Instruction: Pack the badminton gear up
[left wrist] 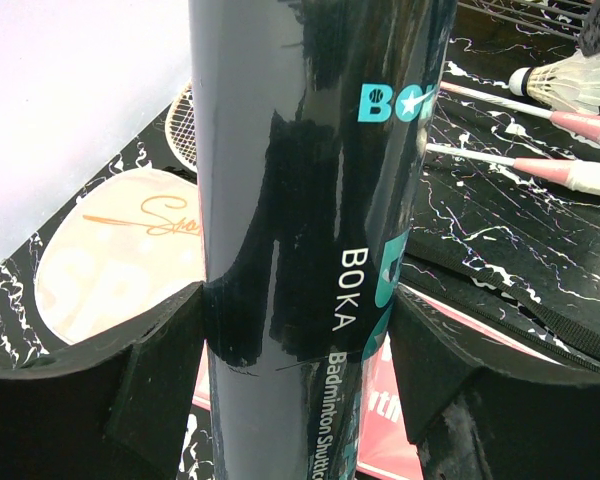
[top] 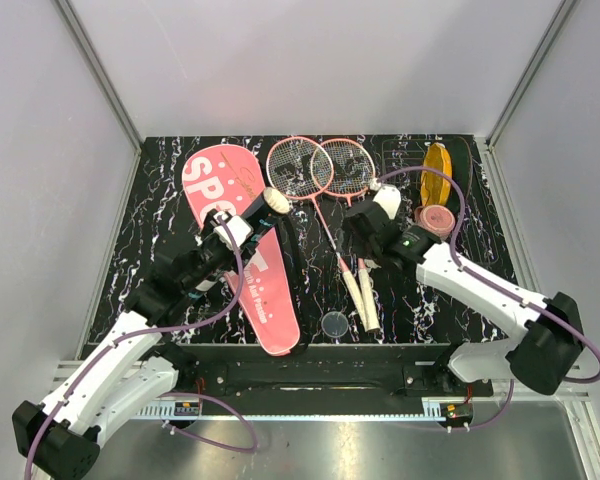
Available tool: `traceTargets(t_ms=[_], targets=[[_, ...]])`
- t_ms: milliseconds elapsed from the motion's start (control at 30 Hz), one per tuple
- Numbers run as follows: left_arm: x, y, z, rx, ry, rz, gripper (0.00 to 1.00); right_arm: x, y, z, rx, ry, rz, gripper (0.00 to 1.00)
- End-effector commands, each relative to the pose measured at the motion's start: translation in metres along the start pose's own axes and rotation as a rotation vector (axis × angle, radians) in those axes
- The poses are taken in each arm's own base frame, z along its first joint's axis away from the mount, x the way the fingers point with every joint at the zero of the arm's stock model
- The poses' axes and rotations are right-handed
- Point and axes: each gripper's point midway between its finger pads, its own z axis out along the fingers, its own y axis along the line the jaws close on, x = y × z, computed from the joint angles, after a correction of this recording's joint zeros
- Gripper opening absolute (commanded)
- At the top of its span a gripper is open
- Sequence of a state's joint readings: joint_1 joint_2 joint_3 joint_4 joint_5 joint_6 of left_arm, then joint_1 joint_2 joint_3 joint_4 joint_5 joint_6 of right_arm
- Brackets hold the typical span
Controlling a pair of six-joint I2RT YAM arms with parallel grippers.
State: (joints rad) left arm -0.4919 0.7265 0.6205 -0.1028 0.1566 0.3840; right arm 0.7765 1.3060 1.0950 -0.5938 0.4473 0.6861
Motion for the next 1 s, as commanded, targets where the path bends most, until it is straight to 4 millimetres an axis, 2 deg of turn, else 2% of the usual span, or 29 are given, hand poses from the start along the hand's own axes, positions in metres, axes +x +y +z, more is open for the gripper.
traceTargets(t_ms=[0,33,133,400,500,567,667,967], targets=[[-0.047,0.017,-0.005,-0.056,-0.149,0.017,0.00,-0.002,-0.020,0.009,0.131,-0.063,0.165,0.82],[-0.047,0.016,-0.005,-0.050,-0.150,0.019,0.00,0.007,-0.032,0.013,0.174,-0.061,0.182,0.81],[-0.048,0.014,-0.005,-0.041,-0.153,0.018,0.00,0.017,-0.039,0.024,0.170,-0.076,0.317,0.75],[-0.050,0.012,-0.006,-0.031,-0.162,0.014,0.00,0.017,-0.059,0.057,0.230,-0.119,0.426,0.69],[-0.050,0.012,-0.006,-0.030,-0.164,0.014,0.00,0.018,-0.060,0.071,0.217,-0.127,0.447,0.66],[-0.051,0.011,-0.006,-0.023,-0.167,0.015,0.00,0.018,-0.050,0.079,0.168,-0.115,0.464,0.63],[-0.051,0.009,-0.005,-0.013,-0.167,0.015,0.00,0.023,-0.047,0.088,0.174,-0.098,0.472,0.60],[-0.051,0.008,-0.006,-0.008,-0.171,0.016,0.00,0.028,-0.063,0.109,0.256,-0.131,0.446,0.61]])
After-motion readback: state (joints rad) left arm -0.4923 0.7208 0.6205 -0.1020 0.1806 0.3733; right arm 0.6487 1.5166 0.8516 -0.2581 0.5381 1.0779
